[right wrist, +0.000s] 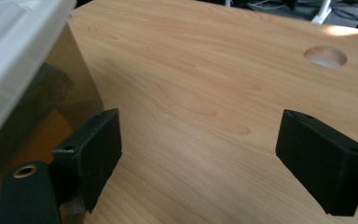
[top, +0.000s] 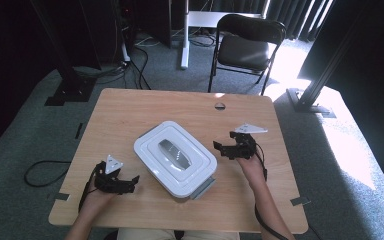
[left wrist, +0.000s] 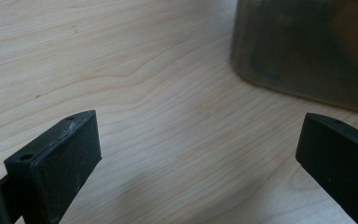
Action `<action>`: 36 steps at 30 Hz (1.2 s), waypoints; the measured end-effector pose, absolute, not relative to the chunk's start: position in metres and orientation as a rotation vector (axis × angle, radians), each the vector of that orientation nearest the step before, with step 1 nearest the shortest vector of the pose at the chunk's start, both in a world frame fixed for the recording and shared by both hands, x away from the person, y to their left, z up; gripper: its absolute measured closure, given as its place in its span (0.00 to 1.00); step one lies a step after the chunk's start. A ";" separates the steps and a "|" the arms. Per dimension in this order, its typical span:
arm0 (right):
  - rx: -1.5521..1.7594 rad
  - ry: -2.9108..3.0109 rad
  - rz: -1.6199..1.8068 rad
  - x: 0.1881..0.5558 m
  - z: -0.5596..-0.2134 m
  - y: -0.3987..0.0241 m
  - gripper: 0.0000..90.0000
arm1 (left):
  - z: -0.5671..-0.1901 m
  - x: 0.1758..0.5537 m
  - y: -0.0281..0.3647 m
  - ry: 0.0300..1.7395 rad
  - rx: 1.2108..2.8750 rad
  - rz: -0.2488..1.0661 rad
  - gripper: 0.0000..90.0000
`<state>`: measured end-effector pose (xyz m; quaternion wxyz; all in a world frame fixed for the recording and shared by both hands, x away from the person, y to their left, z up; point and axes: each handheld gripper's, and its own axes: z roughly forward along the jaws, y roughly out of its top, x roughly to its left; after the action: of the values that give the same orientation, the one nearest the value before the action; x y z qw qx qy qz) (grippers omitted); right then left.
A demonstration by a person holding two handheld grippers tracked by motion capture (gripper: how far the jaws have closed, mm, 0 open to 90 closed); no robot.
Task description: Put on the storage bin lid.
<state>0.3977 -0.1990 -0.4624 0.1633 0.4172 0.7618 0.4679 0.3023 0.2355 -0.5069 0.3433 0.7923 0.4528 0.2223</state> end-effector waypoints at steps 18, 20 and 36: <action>1.161 2.256 1.351 0.397 -0.500 -0.177 0.15 | -0.507 0.313 0.203 1.116 2.096 0.560 0.01; 1.152 2.268 1.351 0.395 -0.501 -0.175 0.15 | -0.508 0.314 0.202 1.110 2.111 0.576 0.01; 1.137 2.315 1.391 0.382 -0.507 -0.172 0.19 | -0.507 0.330 0.195 1.105 2.140 0.590 0.01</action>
<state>0.3820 -0.1723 -0.5071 0.1052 0.3858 0.7857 0.4720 0.3304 0.1949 -0.5066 0.3251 0.8161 0.4214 0.2252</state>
